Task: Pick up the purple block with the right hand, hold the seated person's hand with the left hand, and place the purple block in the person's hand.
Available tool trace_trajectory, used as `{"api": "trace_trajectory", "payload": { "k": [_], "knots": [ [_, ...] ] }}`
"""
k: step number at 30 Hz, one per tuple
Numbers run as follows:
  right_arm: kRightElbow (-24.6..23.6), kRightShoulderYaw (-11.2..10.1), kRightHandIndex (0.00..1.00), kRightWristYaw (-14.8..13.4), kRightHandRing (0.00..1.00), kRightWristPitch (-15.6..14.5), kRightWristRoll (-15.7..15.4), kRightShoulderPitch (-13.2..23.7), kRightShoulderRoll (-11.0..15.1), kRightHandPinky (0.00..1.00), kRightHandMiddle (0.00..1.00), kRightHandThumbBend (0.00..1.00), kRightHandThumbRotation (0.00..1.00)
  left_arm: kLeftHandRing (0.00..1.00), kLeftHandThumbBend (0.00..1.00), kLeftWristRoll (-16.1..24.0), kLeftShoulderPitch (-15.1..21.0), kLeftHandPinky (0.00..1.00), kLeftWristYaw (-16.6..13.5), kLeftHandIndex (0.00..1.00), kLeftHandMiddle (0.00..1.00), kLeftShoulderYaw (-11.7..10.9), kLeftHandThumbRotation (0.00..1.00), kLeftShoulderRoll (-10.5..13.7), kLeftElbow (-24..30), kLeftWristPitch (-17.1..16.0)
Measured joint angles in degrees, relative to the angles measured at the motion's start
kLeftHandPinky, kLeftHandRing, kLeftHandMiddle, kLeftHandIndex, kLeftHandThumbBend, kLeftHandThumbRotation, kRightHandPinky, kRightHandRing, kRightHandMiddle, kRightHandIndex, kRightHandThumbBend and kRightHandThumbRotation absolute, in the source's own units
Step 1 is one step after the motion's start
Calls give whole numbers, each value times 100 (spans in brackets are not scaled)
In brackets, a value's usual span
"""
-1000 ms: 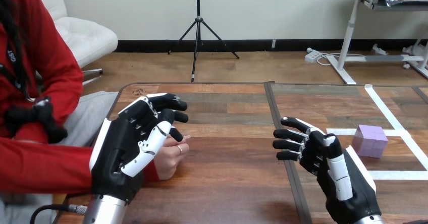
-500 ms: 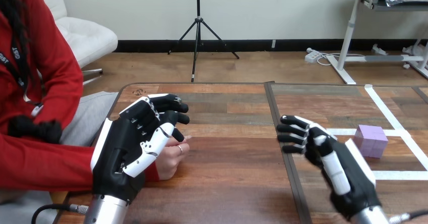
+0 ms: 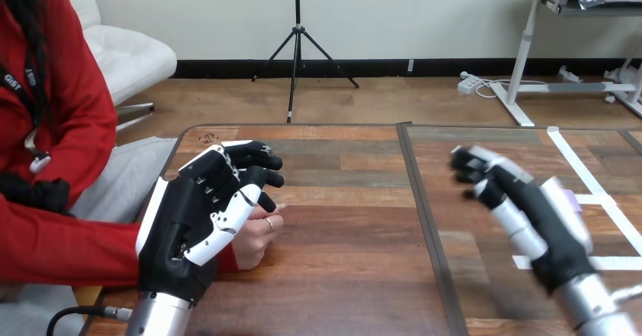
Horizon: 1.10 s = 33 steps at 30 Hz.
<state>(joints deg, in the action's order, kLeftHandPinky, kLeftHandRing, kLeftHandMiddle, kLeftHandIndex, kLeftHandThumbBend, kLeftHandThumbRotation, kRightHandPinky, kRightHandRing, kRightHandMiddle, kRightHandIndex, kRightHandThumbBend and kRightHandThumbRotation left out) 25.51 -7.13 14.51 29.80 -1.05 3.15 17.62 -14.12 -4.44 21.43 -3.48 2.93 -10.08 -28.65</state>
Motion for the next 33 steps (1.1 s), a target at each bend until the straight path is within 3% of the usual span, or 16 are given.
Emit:
{"api": "trace_trajectory", "payload": {
  "k": [6,18,27,33],
  "knots": [
    [373,-63,86,-245,85,130,-199,345,256,80,86,87,93,56,38,1,0,38,0,58,61,0,28,0,-1,0],
    [1073,-61,86,-618,87,107,-646,1054,746,81,88,88,90,56,38,1,0,38,1,58,61,5,28,-2,-3,0],
    [1526,-3,89,-876,89,-187,-1090,1583,1064,81,91,92,90,56,39,-25,-1,38,25,59,61,5,27,-1,-4,11],
    [1766,79,91,-1048,83,-541,-1447,1915,1246,73,84,98,90,56,41,-112,-1,38,44,58,61,4,26,0,-4,30]
  ]
}}
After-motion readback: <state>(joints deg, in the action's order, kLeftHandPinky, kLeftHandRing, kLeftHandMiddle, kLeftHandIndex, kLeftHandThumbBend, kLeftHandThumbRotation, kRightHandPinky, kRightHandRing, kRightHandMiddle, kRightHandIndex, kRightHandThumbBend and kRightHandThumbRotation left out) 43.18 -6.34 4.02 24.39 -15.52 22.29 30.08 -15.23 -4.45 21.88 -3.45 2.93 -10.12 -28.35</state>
